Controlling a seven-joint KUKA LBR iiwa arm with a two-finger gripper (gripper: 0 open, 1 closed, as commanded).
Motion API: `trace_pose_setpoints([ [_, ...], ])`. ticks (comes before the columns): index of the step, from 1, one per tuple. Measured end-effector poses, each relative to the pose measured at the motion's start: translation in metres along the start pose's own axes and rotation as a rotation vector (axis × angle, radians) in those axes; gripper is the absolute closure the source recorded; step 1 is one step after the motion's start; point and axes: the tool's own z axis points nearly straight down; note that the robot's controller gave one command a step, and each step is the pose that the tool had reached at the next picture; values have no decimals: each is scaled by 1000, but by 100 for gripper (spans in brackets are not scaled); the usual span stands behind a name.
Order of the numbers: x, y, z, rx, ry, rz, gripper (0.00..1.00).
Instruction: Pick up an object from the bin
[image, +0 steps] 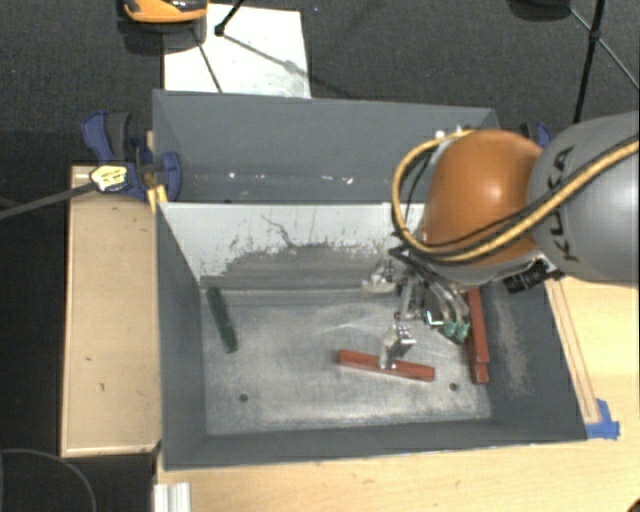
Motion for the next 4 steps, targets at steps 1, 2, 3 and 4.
trace_pose_setpoints([
  [1,-2,0,-4,0,-8,2,0],
  [2,-13,2,114,-1,-16,-74,100],
  [3,-18,2,113,-3,-40,-71,0],
  [4,-18,2,113,-3,-39,-69,0],
])
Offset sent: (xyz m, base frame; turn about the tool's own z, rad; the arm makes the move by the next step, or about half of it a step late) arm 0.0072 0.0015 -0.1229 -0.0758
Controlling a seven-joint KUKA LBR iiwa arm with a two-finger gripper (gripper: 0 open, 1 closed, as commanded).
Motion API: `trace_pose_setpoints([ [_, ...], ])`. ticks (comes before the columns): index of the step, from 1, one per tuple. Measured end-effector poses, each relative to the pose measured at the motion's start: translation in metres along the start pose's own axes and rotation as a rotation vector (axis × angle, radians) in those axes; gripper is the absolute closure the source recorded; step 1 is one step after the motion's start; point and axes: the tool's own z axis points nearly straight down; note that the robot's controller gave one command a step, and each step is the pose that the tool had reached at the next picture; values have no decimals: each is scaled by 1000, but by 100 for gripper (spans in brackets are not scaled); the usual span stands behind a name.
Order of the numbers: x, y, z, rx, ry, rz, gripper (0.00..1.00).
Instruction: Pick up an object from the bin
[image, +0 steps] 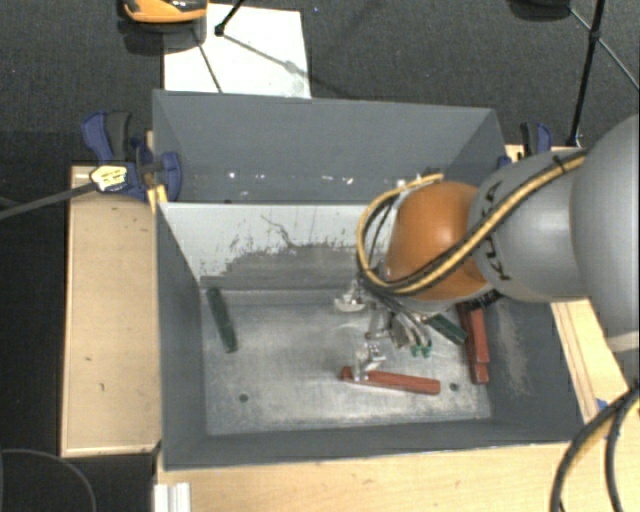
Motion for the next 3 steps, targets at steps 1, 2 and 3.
trace_pose_setpoints([
  [1,31,-31,-5,-2,17,-89,0],
  [2,57,-46,-8,6,16,-119,0],
  [3,59,-67,-6,-3,7,-124,0],
])
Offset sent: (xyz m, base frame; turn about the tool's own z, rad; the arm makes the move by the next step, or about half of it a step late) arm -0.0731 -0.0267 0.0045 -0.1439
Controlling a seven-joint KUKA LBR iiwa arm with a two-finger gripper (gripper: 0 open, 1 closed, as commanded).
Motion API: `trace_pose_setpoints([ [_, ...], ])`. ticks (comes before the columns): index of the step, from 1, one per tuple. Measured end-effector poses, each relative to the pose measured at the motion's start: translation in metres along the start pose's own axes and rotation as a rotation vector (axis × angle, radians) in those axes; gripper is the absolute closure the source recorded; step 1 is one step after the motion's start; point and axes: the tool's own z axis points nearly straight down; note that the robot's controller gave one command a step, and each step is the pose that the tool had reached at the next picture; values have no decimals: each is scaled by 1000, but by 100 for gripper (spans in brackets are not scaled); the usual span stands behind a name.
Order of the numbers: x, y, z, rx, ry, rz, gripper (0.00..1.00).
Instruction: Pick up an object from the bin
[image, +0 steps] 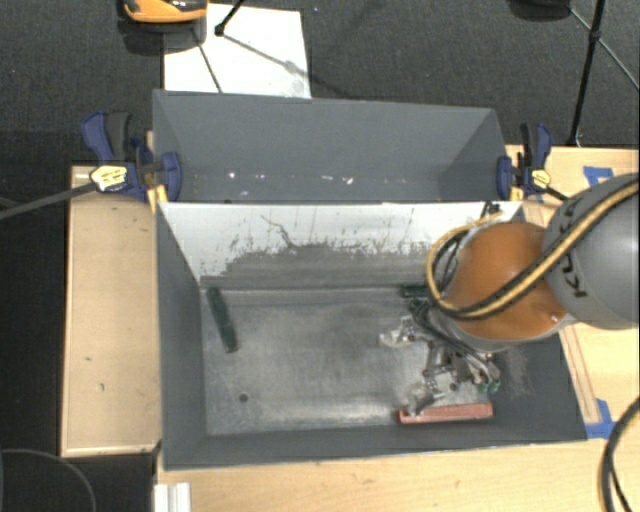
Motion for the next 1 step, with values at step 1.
trace_pose_setpoints([
  [1,8,-30,-2,-4,1,-129,0],
])
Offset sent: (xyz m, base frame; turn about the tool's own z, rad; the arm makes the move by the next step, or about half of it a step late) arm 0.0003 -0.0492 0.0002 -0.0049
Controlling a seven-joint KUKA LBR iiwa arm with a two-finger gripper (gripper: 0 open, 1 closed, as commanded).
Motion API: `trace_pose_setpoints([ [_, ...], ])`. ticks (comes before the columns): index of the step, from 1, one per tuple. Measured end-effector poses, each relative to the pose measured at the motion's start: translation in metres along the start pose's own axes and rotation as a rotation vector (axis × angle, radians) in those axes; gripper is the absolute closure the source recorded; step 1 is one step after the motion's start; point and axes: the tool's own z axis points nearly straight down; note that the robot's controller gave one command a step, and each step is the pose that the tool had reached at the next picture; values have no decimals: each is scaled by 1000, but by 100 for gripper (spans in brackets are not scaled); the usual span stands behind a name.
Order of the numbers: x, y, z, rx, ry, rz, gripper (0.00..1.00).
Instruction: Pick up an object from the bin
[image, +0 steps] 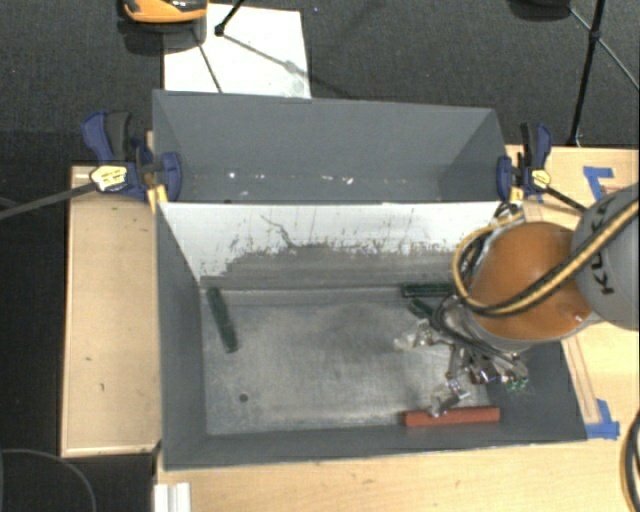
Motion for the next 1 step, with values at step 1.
trace_pose_setpoints([
  [1,2,-14,0,5,9,56,0],
])
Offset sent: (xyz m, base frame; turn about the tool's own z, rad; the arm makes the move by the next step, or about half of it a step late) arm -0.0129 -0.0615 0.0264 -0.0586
